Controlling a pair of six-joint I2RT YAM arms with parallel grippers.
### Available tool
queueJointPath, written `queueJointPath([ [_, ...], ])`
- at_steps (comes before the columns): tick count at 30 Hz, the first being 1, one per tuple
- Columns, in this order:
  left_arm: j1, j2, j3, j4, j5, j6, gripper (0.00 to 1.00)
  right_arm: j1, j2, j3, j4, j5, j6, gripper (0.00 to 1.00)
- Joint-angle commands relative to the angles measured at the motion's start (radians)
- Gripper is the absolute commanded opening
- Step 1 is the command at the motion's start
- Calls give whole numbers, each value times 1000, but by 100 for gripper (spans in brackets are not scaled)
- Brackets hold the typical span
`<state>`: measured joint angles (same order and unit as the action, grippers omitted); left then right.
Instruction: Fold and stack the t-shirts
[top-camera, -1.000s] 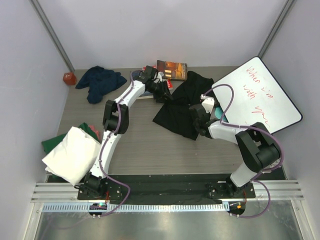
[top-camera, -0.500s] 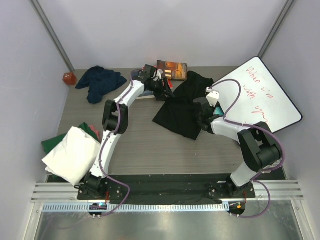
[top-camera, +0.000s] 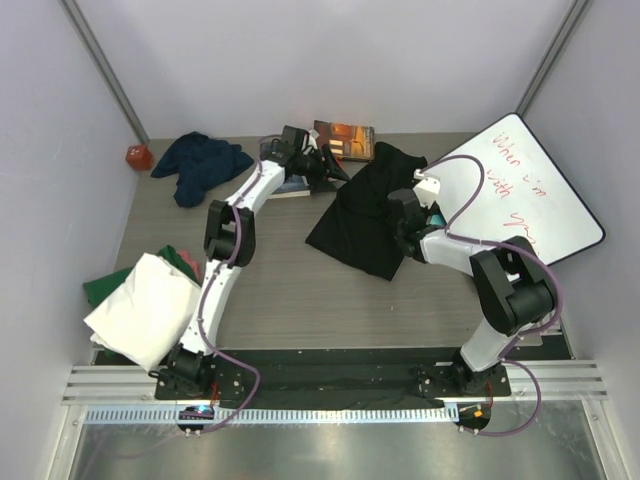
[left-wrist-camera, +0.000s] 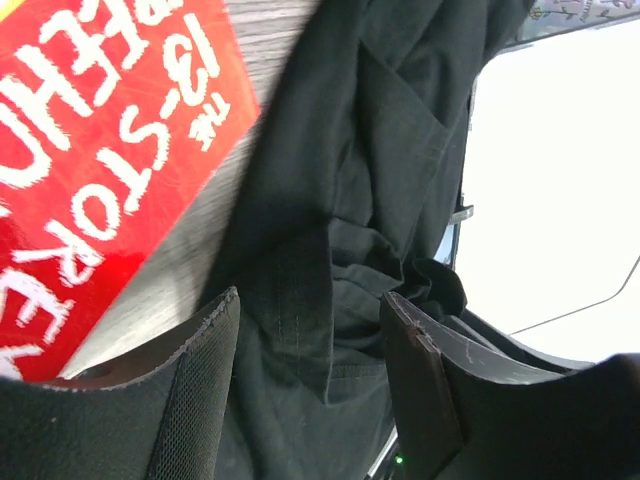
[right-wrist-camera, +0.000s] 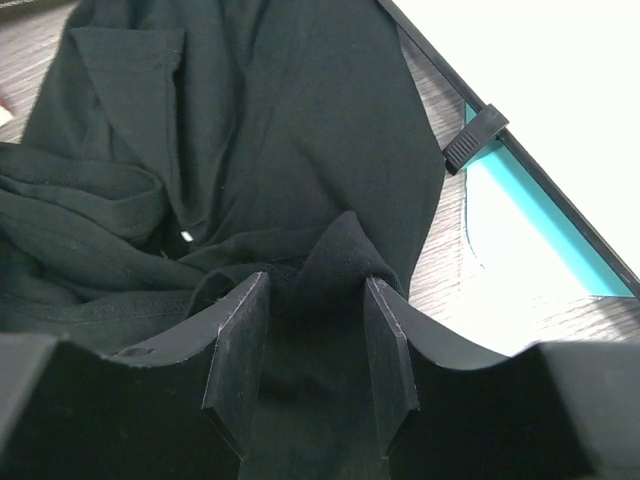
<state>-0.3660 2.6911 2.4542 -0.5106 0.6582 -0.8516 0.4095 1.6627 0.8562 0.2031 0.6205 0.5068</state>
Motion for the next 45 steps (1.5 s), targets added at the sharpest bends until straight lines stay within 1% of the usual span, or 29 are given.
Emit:
queueJointPath([
  [1, 16, -32, -17, 44, 35, -20, 58, -9, -1, 47, 68, 53, -10, 48],
  [2, 31, -52, -70, 44, 26, -12, 58, -11, -17, 49, 64, 53, -14, 48],
  [4, 50, -100, -128, 58, 3, -6, 57, -11, -43, 53, 61, 50, -28, 48],
  [5, 68, -150, -185, 58, -6, 0, 57, -11, -75, 53, 56, 41, -36, 48],
  [7, 85, -216, -243, 54, -37, 17, 57, -11, -115, 66, 27, 22, -47, 49],
  [8, 93, -282, -298, 47, -51, 28, 57, -12, -132, 72, 13, 18, -57, 49],
  [10, 98, -345, -348, 12, -101, 74, 58, -11, -196, 80, -5, 18, -70, 49],
  [11, 98, -409, -400, 3, -118, 89, 58, -11, -242, 76, -5, 19, -86, 50],
  [14, 96, -515, -520, 0, -138, 109, 58, -11, -300, 75, -22, 22, -120, 50],
  [15, 96, -542, -549, 0, -140, 118, 58, -11, -334, 78, -65, 10, -119, 50],
  [16, 93, -563, -602, 0, -134, 124, 57, -11, -351, 83, -86, -7, -111, 50],
  [17, 88, -603, -629, 0, -134, 132, 55, -11, -366, 73, -102, -68, -91, 50],
  [19, 62, -635, -681, -2, -135, 161, 53, -11, -400, 55, -136, -137, -62, 47],
  [21, 26, -658, -704, -6, -141, 184, 46, -9, -399, 20, -148, -203, -28, 45],
  [25, -53, -625, -696, -54, -196, 233, 31, -5, -328, -20, -163, -286, -7, 41],
  [26, -68, -613, -692, -77, -221, 241, 23, 2, -311, -20, -168, -306, -7, 40],
  [28, -102, -574, -696, -81, -229, 244, 14, 6, -265, -19, -197, -334, -4, 39],
  [29, -112, -561, -702, -83, -236, 244, 7, 8, -253, -22, -197, -341, -4, 38],
  [30, -129, -551, -713, -82, -249, 246, 5, 9, -244, -25, -197, -358, -4, 38],
  [31, -137, -528, -716, -82, -262, 253, 1, 11, -229, -34, -197, -364, -1, 37],
  [34, -157, -487, -730, -80, -285, 260, 0, 20, -207, -52, -197, -383, 2, 36],
  [38, -171, -447, -753, -77, -301, 264, 0, 34, -117, -54, -192, -410, 10, 34],
  [41, -182, -438, -790, -69, -327, 266, 0, 52, -71, -48, -191, -404, 15, 31],
  [44, -191, -441, -836, -69, -354, 260, 0, 66, -18, -37, -194, -390, 21, 24],
  [45, -192, -445, -865, -68, -358, 253, 0, 74, 5, -33, -197, -387, 22, 17],
])
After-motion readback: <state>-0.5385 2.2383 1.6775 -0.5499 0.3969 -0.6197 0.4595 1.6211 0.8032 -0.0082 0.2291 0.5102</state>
